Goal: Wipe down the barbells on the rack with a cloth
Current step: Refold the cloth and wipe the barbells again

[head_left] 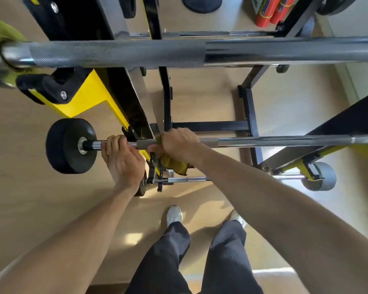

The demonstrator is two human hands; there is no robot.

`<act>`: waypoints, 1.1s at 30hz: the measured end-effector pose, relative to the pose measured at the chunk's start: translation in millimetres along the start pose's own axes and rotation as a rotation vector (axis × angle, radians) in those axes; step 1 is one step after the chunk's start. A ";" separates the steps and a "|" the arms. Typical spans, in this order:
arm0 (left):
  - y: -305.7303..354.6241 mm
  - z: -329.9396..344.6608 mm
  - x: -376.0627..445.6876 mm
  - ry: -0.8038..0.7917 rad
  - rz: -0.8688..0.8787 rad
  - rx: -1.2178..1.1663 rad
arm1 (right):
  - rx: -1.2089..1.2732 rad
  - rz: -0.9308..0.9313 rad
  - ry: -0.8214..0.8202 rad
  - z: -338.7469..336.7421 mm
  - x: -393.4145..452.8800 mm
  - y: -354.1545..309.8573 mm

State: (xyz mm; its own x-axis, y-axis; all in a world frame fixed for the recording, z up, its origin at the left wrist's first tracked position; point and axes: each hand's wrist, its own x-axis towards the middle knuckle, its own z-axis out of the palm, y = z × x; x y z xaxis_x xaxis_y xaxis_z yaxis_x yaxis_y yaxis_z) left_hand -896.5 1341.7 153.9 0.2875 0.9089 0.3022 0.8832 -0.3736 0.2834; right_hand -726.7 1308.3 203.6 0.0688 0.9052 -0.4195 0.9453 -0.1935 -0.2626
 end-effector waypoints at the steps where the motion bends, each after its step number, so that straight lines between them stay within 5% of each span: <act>1: -0.1 0.5 -0.1 0.003 -0.006 0.003 | 0.034 0.056 0.016 2.0 3.5 -5.4; 5: -3.4 2.4 0.4 0.013 0.019 -0.015 | 0.047 0.037 0.153 6.7 8.0 -34.9; 9: -5.2 0.9 0.2 0.019 0.052 -0.012 | -0.037 -0.120 0.527 42.0 4.0 -37.7; 16: 13.3 -9.7 -5.6 -0.022 -0.065 -0.007 | 0.122 -0.501 0.710 77.6 -16.8 6.7; 18: 34.6 -13.5 -35.9 0.100 -0.131 -0.122 | 0.391 -0.491 0.568 86.9 -45.6 16.1; 21: 79.6 -0.2 -108.8 0.133 0.021 -0.394 | 0.902 -0.123 0.155 119.8 -87.9 39.3; 27: 139.5 97.4 -220.9 -0.627 -0.155 -0.574 | 1.579 0.402 -0.163 221.4 -142.4 138.6; 33: 138.5 195.0 -255.4 -1.005 -0.472 -0.716 | 1.668 0.328 -0.362 327.2 -136.8 229.4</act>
State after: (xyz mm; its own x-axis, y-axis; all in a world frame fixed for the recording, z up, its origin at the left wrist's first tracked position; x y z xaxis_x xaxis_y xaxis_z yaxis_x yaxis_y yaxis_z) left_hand -775.3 1094.0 -61.5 0.4298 0.6029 -0.6722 0.6731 0.2823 0.6836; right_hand -623.6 1016.3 -83.6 -0.1147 0.6735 -0.7302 -0.4256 -0.6975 -0.5765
